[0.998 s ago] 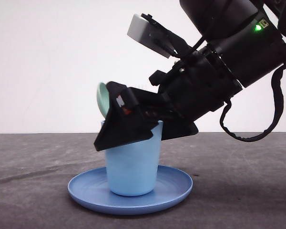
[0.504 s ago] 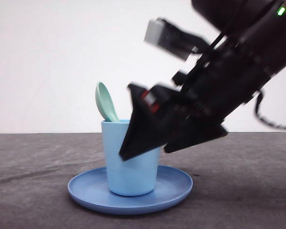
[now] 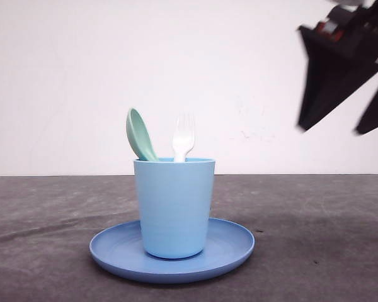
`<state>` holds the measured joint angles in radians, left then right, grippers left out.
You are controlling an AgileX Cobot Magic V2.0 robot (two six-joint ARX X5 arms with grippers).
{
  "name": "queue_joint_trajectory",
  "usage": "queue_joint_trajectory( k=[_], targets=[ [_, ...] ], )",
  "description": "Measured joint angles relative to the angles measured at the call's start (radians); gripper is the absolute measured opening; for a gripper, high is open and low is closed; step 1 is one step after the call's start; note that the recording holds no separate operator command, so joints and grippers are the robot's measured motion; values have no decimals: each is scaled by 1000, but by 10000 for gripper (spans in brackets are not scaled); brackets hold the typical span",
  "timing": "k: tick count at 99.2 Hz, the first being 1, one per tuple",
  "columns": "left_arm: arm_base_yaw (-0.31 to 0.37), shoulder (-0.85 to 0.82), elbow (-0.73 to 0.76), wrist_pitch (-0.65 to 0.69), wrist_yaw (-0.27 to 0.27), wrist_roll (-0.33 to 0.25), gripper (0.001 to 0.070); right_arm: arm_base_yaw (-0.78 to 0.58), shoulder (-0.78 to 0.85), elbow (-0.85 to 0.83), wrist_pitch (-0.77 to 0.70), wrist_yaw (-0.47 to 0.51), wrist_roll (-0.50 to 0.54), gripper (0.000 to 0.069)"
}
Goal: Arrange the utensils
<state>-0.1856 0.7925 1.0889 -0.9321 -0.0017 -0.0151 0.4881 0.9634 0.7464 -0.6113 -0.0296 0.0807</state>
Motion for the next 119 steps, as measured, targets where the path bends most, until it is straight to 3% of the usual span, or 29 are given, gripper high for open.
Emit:
queue_joint_trajectory(
  k=[38, 70, 74, 82, 89, 93, 102, 119],
  targets=[
    [0, 0, 0, 0, 0, 0, 246, -365, 0, 127, -235, -103, 5, 680],
    [0, 0, 0, 0, 0, 0, 228, -389, 0, 127, -244, -100, 5, 675],
    [0, 0, 0, 0, 0, 0, 183, -389, 0, 127, -245, -100, 5, 620],
    [0, 0, 0, 0, 0, 0, 65, -389, 0, 127, -245, -99, 5, 383],
    [0, 3, 0, 0, 0, 0, 30, -389, 0, 127, -238, -97, 5, 177],
    [0, 6, 0, 0, 0, 0, 23, -389, 0, 127, -230, -98, 5, 100],
    [0, 13, 0, 0, 0, 0, 18, -389, 0, 127, -222, -98, 5, 32],
    [0, 12, 0, 0, 0, 0, 18, -389, 0, 127, -214, -98, 5, 10]
  ],
)
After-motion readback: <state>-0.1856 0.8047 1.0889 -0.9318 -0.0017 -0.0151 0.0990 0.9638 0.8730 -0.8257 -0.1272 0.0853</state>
